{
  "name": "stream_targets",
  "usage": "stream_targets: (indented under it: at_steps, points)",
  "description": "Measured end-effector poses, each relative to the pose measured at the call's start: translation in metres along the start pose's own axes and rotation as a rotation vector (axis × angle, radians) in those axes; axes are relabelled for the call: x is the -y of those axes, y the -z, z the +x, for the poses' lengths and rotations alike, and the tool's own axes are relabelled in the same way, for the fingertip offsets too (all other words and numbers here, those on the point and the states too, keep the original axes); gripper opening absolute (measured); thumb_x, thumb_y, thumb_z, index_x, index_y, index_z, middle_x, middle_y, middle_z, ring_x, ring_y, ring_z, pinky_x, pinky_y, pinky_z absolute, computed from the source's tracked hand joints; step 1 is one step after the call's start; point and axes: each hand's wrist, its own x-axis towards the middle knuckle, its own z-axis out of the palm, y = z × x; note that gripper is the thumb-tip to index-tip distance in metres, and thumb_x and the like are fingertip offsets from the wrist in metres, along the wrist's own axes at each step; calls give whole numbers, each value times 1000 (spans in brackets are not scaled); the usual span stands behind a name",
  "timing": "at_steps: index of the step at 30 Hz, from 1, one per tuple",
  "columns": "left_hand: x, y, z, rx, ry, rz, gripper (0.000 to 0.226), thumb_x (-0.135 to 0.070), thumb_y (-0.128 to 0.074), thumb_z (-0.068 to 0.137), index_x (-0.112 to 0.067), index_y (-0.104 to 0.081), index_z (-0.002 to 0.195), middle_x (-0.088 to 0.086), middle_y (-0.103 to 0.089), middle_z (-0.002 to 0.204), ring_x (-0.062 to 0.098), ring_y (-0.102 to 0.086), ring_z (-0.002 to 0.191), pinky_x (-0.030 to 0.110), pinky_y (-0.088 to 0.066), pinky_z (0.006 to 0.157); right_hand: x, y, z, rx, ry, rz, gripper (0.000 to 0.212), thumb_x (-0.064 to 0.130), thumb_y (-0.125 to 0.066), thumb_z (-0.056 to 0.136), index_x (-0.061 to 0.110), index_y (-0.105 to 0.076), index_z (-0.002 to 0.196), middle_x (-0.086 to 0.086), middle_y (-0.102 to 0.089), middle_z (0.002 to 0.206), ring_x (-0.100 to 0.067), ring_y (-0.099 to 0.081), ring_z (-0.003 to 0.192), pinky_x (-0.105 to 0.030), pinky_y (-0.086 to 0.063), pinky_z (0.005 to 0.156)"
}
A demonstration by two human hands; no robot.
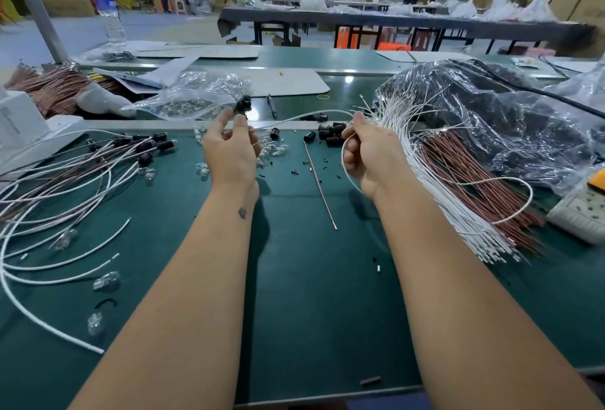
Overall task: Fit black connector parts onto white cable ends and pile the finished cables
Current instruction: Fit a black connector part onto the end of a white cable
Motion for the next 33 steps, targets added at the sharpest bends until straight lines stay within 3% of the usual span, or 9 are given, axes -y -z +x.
stream_targets:
  at_steps: [2, 6, 9, 12, 16, 20, 23, 27, 33]
  points:
    - [2, -2, 1, 7, 21, 16, 25, -16, -46, 102, -10, -55, 124, -4, -49, 66, 2, -48, 52, 18, -47, 59, -1, 0, 2, -10, -70, 127, 35, 26, -47, 102, 9, -50, 72, 3, -40, 45, -9, -37, 37, -16, -29, 40]
    - [-3, -4, -4, 90, 51, -165, 10, -15, -52, 99, -13, -61, 96, -2, -57, 75, 5, -56, 64, 23, -52, 71, 0, 2, 5, 51, -80, 232, 35, 29, -45, 103, 11, -51, 73, 4, -43, 47, -8, -41, 40, -18, -35, 40]
    - [-9, 6, -2, 119, 39, -470, 3, -17, -60, 92, -19, -61, 94, -5, -66, 87, 7, -61, 80, 23, -49, 80, -4, 1, 3, 115, 1, -85, 33, 27, -49, 101, 10, -55, 74, 2, -49, 48, -10, -46, 42, -22, -39, 46]
    - [-10, 15, 1, -31, 51, -572, 8, -16, -65, 89, -20, -59, 91, -7, -69, 84, 6, -60, 76, 20, -46, 74, -11, -4, 1, 93, 40, -289, 34, 26, -48, 102, 10, -56, 73, 2, -49, 45, -11, -47, 40, -24, -36, 49]
    - [-9, 14, 0, -68, 60, -479, 10, -13, -68, 86, -15, -58, 88, -3, -69, 78, 7, -63, 72, 19, -50, 70, -8, -1, 4, 22, -19, 46, 33, 23, -44, 103, 10, -55, 75, 3, -49, 49, -11, -51, 43, -21, -42, 45]
    - [-3, 3, -5, 207, 32, -213, 1, -11, -62, 91, -11, -62, 91, -1, -72, 79, 10, -67, 75, 24, -55, 78, -6, 0, 6, 12, -30, 349, 32, 21, -40, 104, 9, -56, 79, 0, -53, 54, -13, -59, 49, -23, -51, 49]
    - [6, -10, -13, 393, -19, 54, 8, -16, -55, 97, -11, -60, 94, 1, -73, 85, 13, -70, 80, 27, -57, 79, -5, -1, 6, 33, -32, 464, 32, 21, -40, 104, 7, -56, 81, -1, -56, 54, -15, -61, 50, -23, -53, 51]
    - [10, -25, -24, 515, 42, 147, 15, -24, -44, 102, -12, -49, 96, 5, -71, 92, 18, -72, 82, 32, -59, 76, -6, -2, 5, 104, 17, 403, 29, 19, -40, 104, 7, -58, 85, -2, -61, 56, -14, -63, 54, -24, -54, 55]
    - [11, -25, -29, 574, 104, 207, 17, -29, -35, 105, -15, -44, 99, 1, -69, 78, 17, -69, 68, 30, -59, 63, -9, -8, 1, 127, 171, -15, 19, 18, -56, 97, 17, -69, 84, -2, -71, 77, -6, -51, 51, -17, -38, 47]
